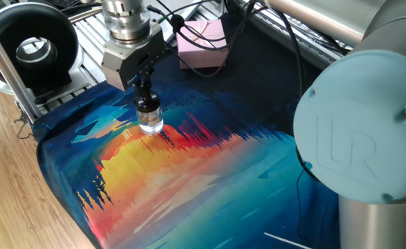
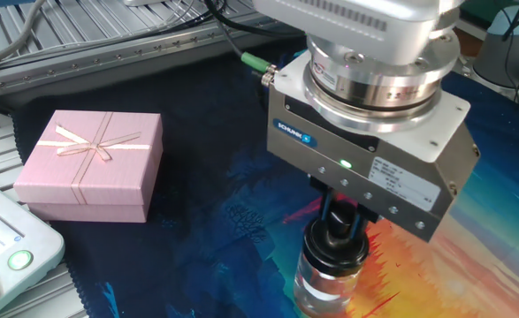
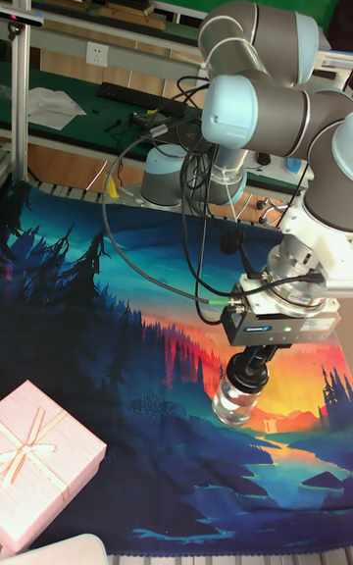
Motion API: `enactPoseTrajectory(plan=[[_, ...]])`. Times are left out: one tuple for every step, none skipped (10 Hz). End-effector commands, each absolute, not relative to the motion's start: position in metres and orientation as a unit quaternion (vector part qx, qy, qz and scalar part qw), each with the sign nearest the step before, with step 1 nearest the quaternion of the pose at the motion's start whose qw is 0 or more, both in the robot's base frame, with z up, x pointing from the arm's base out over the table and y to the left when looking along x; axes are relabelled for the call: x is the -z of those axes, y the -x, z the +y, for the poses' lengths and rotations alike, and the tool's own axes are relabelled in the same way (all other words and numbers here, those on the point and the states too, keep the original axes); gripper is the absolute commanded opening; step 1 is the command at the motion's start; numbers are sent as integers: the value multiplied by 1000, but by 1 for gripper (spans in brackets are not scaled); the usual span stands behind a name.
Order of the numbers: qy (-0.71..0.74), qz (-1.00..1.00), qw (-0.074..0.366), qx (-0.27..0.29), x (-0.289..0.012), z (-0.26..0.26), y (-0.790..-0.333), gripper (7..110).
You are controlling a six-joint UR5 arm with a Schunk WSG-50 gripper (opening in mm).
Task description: Screw the lid onto the jar
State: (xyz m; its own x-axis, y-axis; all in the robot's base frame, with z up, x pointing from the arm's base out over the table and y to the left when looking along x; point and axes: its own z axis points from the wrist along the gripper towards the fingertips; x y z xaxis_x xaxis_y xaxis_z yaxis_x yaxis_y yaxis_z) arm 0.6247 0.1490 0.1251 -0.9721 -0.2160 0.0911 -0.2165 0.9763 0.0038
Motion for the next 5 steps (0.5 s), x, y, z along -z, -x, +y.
enactPoseTrajectory(plan=[[-61,-997,52,4,-127,148,-628,7],[-53,-997,53,3,-127,147,-630,7],[-47,-997,55,2,-128,145,-632,7],[-41,-998,56,4,-128,145,-633,7],[-33,-998,56,8,-128,147,-634,7]])
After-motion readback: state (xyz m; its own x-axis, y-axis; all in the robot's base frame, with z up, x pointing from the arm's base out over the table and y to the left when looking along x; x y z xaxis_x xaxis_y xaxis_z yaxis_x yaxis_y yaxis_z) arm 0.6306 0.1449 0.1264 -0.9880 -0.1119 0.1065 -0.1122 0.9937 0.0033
